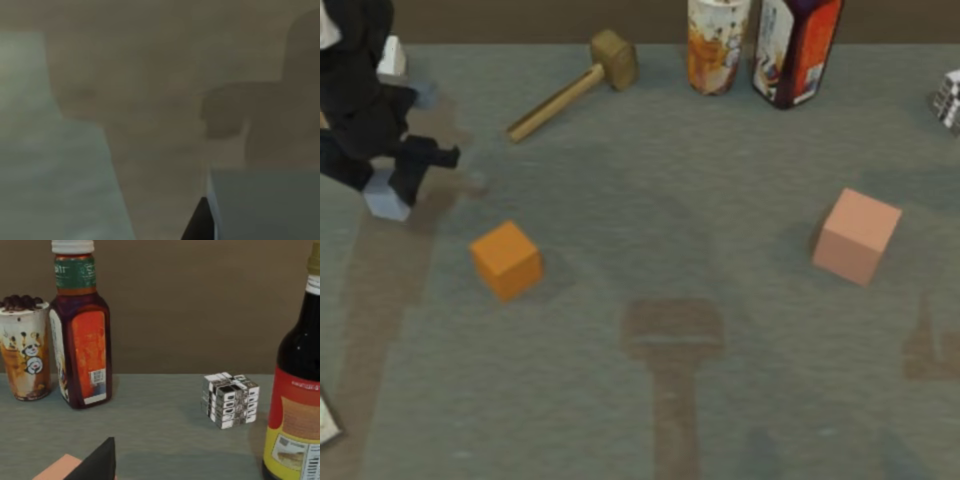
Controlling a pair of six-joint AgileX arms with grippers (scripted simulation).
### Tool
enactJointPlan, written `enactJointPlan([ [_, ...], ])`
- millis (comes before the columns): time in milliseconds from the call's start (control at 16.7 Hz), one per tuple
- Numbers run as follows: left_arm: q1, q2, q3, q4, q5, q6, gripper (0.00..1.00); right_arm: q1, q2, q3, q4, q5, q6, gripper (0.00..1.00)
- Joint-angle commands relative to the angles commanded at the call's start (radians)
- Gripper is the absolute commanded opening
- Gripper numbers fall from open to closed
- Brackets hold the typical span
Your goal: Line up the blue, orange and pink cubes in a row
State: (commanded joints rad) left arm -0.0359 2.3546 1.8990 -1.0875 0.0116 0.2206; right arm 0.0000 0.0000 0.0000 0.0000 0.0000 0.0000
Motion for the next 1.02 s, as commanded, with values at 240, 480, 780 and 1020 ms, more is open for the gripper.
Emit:
enactJointPlan([
  [240, 0.007, -0.037, 0.080, -0.112, 0.000, 0.001, 0.00, 0.000, 0.000, 0.000, 0.000, 0.000, 0.000, 1.00],
  [480, 0.002, -0.035, 0.080, -0.112, 0.000, 0.002, 0.00, 0.000, 0.000, 0.000, 0.000, 0.000, 0.000, 1.00],
  [780, -0.098, -0.005, 0.134, -0.142, -0.005, -0.109, 0.00, 0.000, 0.000, 0.000, 0.000, 0.000, 0.000, 1.00],
  [1020, -0.300, 0.043, 0.223, -0.198, -0.013, -0.371, 0.00, 0.000, 0.000, 0.000, 0.000, 0.000, 0.000, 1.00],
])
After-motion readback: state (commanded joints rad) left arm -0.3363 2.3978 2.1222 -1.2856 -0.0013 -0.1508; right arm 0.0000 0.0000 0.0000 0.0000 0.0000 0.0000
